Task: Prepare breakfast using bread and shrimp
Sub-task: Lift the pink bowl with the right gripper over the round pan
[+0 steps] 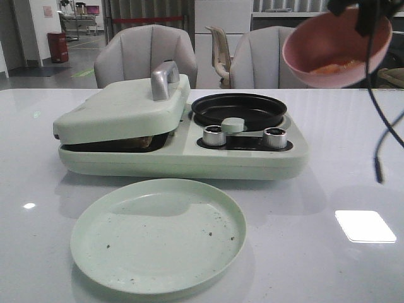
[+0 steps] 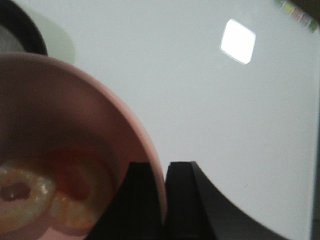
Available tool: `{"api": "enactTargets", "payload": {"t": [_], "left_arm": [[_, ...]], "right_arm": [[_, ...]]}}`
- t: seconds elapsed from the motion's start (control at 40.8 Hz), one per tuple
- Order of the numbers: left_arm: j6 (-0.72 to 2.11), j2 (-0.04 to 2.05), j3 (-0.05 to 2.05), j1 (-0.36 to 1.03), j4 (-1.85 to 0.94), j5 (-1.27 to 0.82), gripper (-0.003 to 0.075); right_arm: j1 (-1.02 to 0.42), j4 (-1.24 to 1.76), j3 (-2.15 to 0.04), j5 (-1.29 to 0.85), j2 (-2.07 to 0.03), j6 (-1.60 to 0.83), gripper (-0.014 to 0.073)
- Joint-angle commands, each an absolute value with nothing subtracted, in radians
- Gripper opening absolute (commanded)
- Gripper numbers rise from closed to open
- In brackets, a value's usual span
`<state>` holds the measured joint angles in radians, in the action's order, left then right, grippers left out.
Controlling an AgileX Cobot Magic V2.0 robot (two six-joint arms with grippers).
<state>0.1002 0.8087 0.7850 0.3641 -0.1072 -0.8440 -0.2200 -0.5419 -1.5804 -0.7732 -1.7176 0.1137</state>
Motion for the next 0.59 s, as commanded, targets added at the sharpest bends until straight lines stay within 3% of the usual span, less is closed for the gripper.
{"api": "enactTargets", "payload": {"t": [0.0, 0.27, 0.564], "left_arm": [[0.09, 0.805, 0.81, 0.369, -0.113, -0.773, 0.0109], [0.09, 0.805, 0.81, 0.369, -0.113, -0.775, 0.0109], [0.092, 0.805, 0.81, 0.369, -0.111, -0.775, 0.0109]], "right_arm": [[-0.306, -0.805, -1.718, -0.796, -1.709, 0.216, 0.0044], [-0.499, -1.32, -1.9, -0.941, -1.865, 0.358, 0.0044], [-0.603, -1.687, -1.953, -1.022, -1.981, 0.464, 0.0044]]}}
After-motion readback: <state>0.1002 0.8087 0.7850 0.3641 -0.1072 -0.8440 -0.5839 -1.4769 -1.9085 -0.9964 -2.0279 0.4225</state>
